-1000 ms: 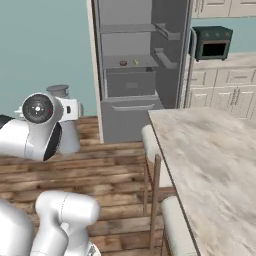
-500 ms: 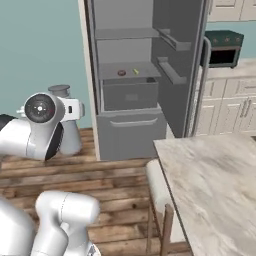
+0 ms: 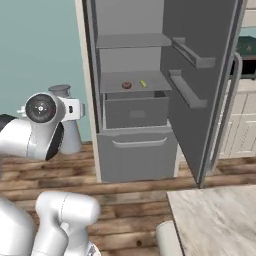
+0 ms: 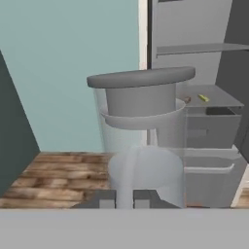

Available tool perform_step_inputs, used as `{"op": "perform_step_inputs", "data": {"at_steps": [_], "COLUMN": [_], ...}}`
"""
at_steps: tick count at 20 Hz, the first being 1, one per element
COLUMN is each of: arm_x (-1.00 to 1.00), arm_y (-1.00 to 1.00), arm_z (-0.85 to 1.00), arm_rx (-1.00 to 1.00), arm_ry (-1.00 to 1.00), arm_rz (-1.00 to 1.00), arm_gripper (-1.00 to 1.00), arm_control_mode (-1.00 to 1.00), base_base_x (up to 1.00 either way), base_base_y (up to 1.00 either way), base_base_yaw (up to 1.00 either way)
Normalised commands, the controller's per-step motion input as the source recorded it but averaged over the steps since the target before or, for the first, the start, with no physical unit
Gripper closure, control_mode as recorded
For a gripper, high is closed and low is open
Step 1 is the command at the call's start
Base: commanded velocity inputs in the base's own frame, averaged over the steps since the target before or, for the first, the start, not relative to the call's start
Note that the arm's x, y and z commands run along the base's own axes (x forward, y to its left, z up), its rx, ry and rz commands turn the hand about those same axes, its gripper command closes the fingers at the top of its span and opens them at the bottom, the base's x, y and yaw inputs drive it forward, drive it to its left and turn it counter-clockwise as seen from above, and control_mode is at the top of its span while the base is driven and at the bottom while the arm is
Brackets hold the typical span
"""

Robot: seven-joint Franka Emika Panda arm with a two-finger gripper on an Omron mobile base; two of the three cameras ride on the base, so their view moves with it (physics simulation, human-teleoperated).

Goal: Move the donut and butter stick from the top shelf to the second highest shelf to make space. Then, place the pitcher from the counter on the cleared top shelf.

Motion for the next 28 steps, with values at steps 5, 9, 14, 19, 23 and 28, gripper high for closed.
{"op": "perform_step_inputs", "data": {"at_steps": [5,9,14,19,23,28], "arm_x": [0.00,0.00,0.00,0.00,0.00,0.00], "arm_y": [0.00,0.00,0.00,0.00,0.00,0.00], "arm_z": [0.00,0.00,0.00,0.00,0.00,0.00], "arm_rx": [0.00,0.00,0.00,0.00,0.00,0.00], "arm_ry": [0.00,0.00,0.00,0.00,0.00,0.00], "arm_rz": [0.00,0.00,0.00,0.00,0.00,0.00], "arm_gripper": [1.00,1.00,1.00,1.00,1.00,1.00], "arm_control_mode": [1.00,1.00,1.00,1.00,1.00,1.00], "base_base_x": [1.00,0.99,0.90,0.77,0.72,0.65], "base_base_y": [-0.05,-0.24,-0.42,-0.48,-0.21,0.00], "base_base_yaw": [0.06,0.00,0.00,0.00,0.00,0.01]}}
